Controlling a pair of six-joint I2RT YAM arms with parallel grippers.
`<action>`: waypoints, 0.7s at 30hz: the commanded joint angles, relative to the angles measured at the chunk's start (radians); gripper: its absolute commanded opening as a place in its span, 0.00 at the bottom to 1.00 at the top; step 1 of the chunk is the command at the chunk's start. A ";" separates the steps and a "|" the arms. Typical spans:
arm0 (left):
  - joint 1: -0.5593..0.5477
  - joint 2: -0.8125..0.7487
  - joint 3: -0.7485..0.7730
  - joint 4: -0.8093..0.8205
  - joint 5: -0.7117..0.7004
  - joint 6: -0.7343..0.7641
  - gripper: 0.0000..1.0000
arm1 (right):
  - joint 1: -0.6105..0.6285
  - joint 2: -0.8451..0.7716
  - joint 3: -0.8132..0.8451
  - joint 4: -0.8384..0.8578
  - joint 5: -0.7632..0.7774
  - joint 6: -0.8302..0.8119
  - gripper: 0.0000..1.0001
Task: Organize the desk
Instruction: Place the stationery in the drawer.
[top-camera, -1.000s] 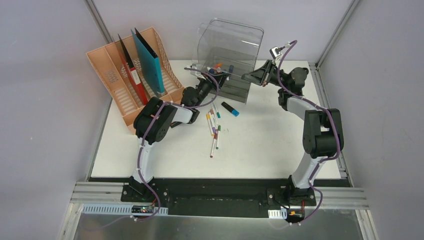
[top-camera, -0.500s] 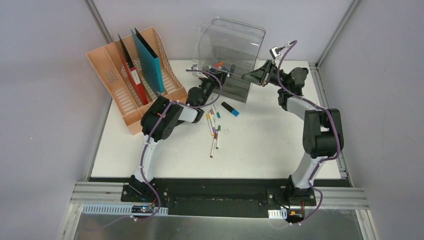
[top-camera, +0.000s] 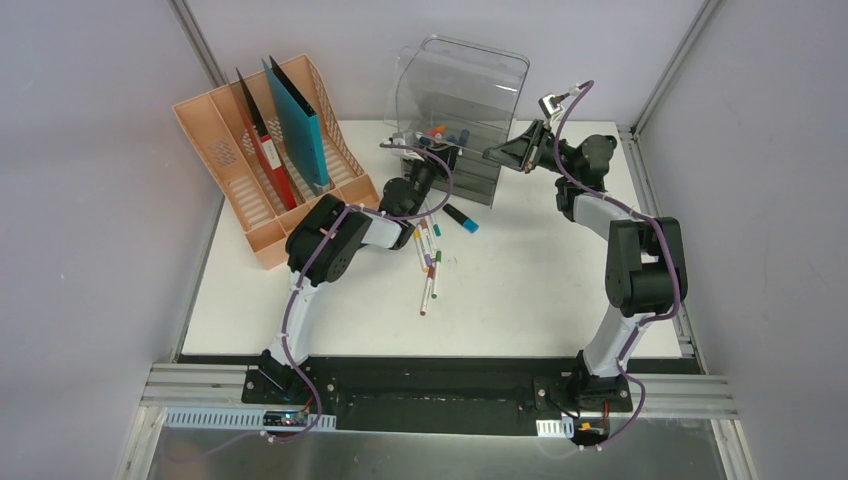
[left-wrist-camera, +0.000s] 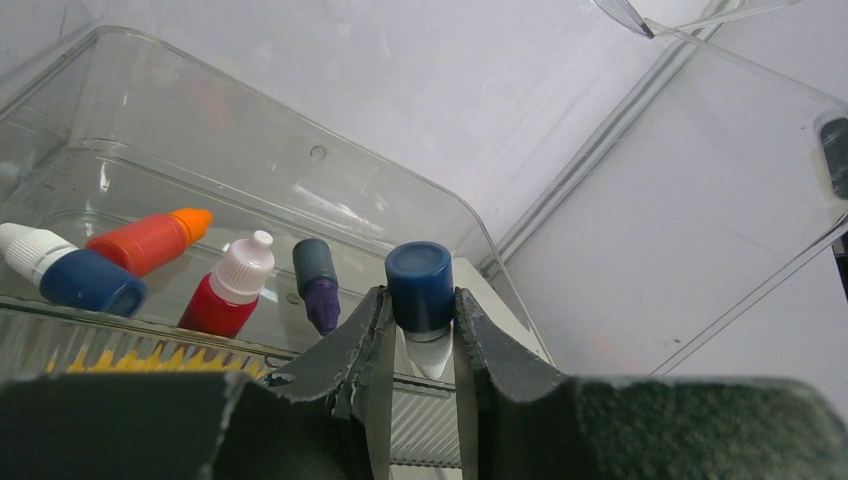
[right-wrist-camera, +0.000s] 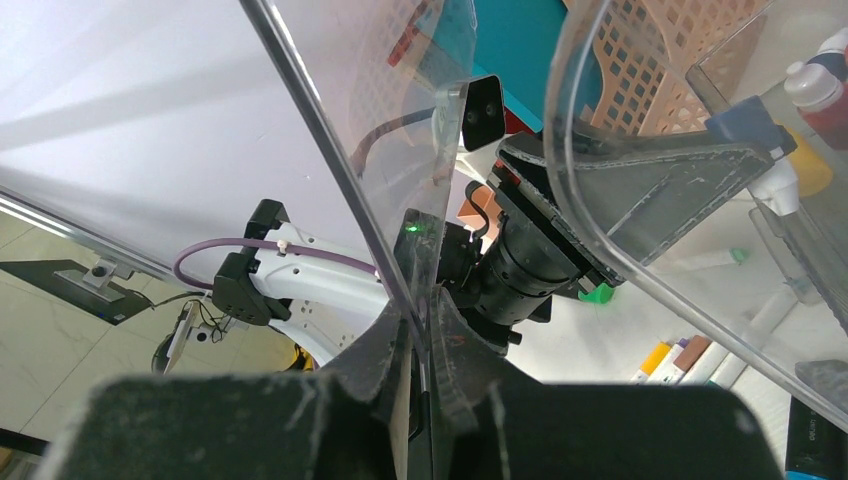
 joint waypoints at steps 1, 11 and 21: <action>-0.008 0.013 0.019 0.028 -0.025 0.043 0.19 | 0.022 -0.024 0.022 -0.007 -0.080 0.047 0.06; -0.009 -0.017 -0.024 0.002 -0.024 0.042 0.47 | 0.022 -0.021 0.021 -0.005 -0.080 0.047 0.06; -0.009 -0.082 -0.080 -0.002 0.038 0.047 0.49 | 0.022 -0.023 0.021 -0.005 -0.080 0.047 0.06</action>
